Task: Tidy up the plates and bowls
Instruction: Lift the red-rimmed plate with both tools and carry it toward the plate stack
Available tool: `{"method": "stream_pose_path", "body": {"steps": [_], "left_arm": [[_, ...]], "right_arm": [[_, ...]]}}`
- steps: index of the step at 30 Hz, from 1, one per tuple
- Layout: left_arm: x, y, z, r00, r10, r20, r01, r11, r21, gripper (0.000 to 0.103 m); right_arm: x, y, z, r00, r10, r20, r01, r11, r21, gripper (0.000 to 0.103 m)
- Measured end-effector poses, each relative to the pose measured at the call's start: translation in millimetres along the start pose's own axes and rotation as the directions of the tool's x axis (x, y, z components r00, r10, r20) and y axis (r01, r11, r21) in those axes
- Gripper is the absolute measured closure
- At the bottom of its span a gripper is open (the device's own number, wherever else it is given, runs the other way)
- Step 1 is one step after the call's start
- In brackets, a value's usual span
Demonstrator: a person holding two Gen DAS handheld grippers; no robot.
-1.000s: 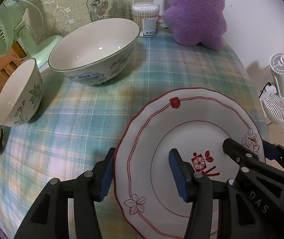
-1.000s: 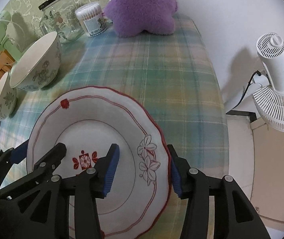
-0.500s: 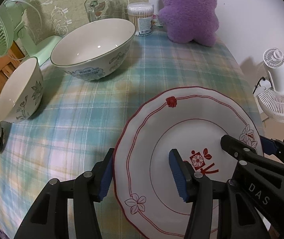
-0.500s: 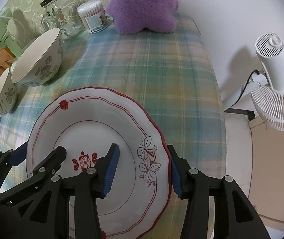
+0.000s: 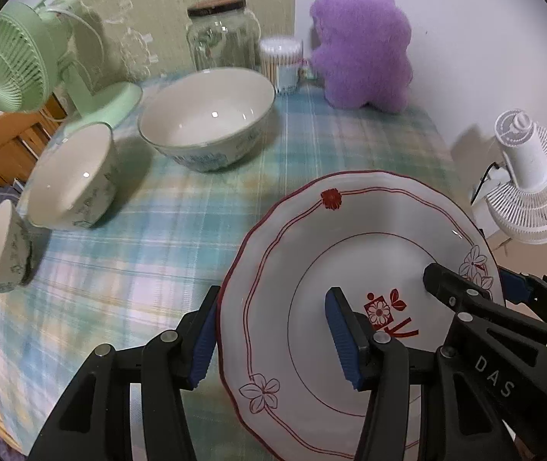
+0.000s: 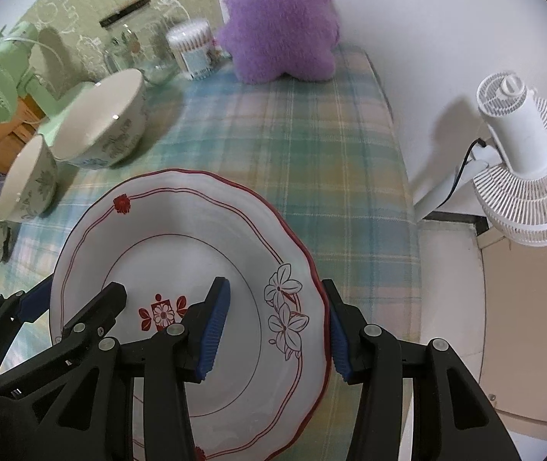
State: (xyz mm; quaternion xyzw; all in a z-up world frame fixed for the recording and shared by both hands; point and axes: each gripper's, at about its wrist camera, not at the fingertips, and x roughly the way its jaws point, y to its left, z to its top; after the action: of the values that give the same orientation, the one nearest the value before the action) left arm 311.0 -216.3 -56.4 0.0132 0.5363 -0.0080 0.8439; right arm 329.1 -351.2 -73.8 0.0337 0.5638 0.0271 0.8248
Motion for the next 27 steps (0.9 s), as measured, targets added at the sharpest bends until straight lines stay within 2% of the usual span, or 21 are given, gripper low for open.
{"method": "stream_pose_path", "body": {"steps": [12, 27], "left_arm": [[-47.5, -1.6, -28.5, 0.997, -0.063, 0.047, 0.061, 0.997, 0.040, 0.050], [-75.1, -2.2, -103.2, 0.984, -0.176, 0.025, 0.172, 0.977, 0.126, 0.050]], "right_arm": [[-56.4, 2.8, -30.8, 0.998, -0.041, 0.047, 0.039, 0.998, 0.046, 0.051], [-96.9, 4.6, -128.9, 0.993, -0.120, 0.022, 0.114, 0.977, 0.179, 0.051]]}}
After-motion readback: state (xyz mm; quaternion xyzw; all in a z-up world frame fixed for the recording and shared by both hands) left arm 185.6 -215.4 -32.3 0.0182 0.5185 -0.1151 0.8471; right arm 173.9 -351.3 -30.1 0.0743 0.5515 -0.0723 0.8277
